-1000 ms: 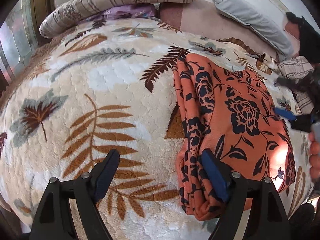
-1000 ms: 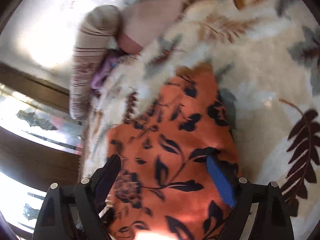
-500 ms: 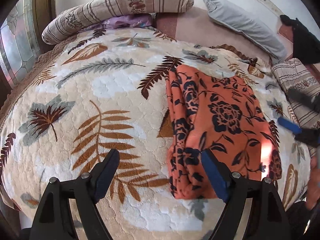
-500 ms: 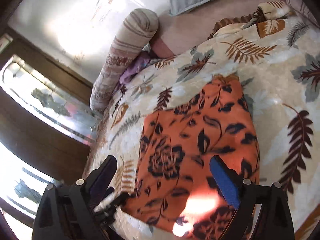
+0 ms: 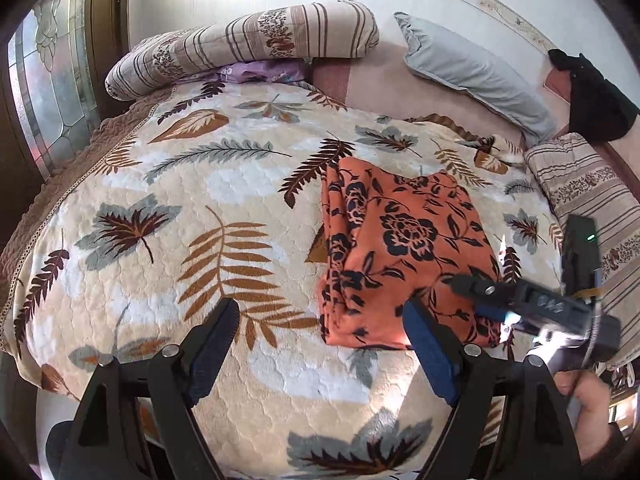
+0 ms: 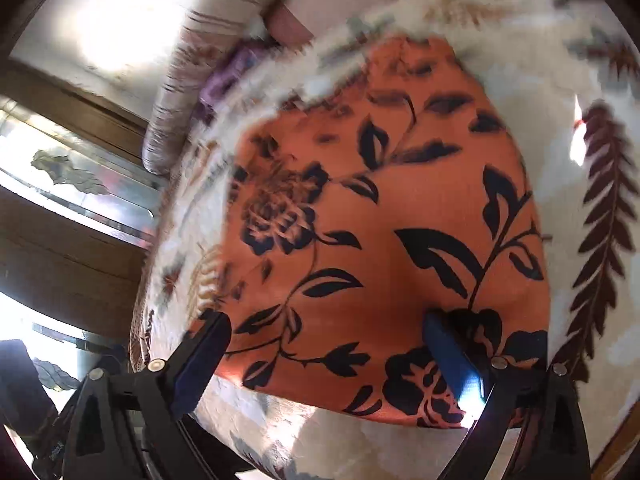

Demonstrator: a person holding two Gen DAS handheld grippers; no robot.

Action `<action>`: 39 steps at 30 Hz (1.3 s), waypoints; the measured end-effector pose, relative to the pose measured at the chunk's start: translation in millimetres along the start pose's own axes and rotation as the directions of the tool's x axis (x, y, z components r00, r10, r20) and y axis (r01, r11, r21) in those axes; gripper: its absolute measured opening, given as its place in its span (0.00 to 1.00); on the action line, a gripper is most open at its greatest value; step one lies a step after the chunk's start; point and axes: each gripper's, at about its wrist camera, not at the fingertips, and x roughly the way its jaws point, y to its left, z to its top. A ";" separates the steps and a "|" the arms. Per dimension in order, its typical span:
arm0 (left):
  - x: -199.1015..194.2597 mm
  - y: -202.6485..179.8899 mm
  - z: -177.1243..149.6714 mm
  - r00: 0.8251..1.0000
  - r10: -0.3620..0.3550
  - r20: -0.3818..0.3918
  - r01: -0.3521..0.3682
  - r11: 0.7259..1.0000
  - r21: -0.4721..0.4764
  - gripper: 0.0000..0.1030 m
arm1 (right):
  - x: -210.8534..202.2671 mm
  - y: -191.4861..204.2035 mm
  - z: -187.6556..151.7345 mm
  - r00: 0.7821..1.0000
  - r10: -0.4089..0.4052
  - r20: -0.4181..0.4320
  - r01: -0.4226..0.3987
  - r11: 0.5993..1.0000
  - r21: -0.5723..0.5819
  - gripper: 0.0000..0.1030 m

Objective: Fold small clothes

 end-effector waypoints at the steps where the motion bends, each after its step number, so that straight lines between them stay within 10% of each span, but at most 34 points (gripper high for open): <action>1: -3.3 -0.8 -1.2 1.000 0.001 0.009 -0.001 1.000 -0.001 0.84 | -11.7 6.7 -1.4 0.999 0.027 0.018 -0.027 1.000 -0.004 0.95; 5: -5.1 -6.4 -4.0 1.000 0.007 0.010 -0.007 1.000 0.007 0.86 | -41.9 16.7 -9.6 0.994 0.061 0.093 -0.057 0.997 -0.048 0.96; 8: 5.4 -6.6 -7.0 1.000 0.008 -0.018 -0.008 1.000 0.006 0.86 | 2.3 -19.2 -11.9 0.994 0.055 -0.093 -0.048 0.996 0.074 0.95; 14: 20.6 3.4 -10.8 0.997 0.053 -0.055 -0.054 0.998 -0.018 0.86 | -43.1 -7.4 -13.9 0.987 0.147 0.060 -0.150 0.988 0.041 0.95; 20: 27.3 -3.2 -10.1 0.996 0.066 -0.058 -0.065 0.998 0.027 0.86 | -8.0 -15.0 -16.9 0.994 0.103 -0.020 -0.102 0.994 0.051 0.96; 32: 126.2 -8.6 7.9 0.978 0.128 -0.167 -0.111 0.988 0.104 0.88 | -39.1 -54.8 62.2 0.986 0.099 0.137 -0.119 0.982 0.146 0.96; 39: 138.5 2.4 1.4 0.984 0.070 -0.161 -0.057 0.995 0.088 0.93 | 4.2 -96.3 101.6 0.999 0.036 0.031 -0.041 0.983 0.180 0.95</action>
